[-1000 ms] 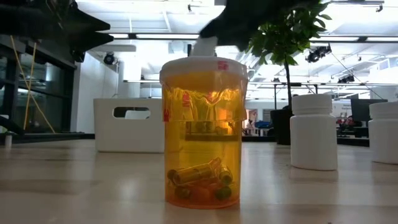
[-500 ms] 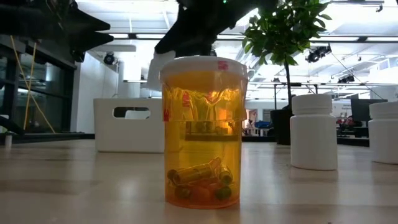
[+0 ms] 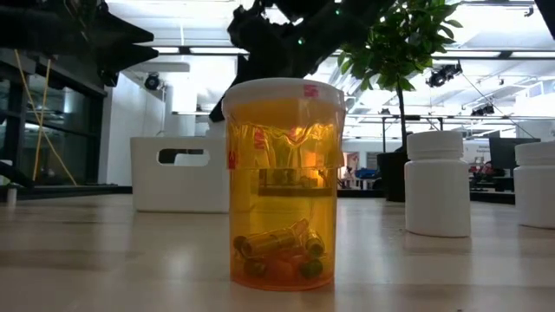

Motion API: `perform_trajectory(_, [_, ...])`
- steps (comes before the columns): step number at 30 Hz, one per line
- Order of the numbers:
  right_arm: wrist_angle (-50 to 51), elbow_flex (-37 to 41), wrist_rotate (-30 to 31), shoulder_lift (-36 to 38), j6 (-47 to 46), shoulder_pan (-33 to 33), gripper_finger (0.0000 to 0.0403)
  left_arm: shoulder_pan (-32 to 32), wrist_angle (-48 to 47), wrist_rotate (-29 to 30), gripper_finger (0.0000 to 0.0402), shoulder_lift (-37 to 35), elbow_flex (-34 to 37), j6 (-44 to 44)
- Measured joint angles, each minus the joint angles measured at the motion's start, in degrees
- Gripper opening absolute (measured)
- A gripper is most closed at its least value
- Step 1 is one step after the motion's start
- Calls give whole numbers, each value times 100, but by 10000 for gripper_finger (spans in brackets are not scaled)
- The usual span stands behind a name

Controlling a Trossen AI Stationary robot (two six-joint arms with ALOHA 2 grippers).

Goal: Pick and place pill bottles into a basket
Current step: Put the top white pill bottle into the white bin

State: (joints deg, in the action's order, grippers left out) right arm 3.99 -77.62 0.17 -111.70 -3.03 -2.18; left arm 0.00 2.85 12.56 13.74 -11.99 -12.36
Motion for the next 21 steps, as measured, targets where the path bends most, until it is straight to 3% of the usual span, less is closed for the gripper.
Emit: perform_trajectory(21, [-97,0,-654,-380,-82,215,150,1,-14,9,205,2,0,2])
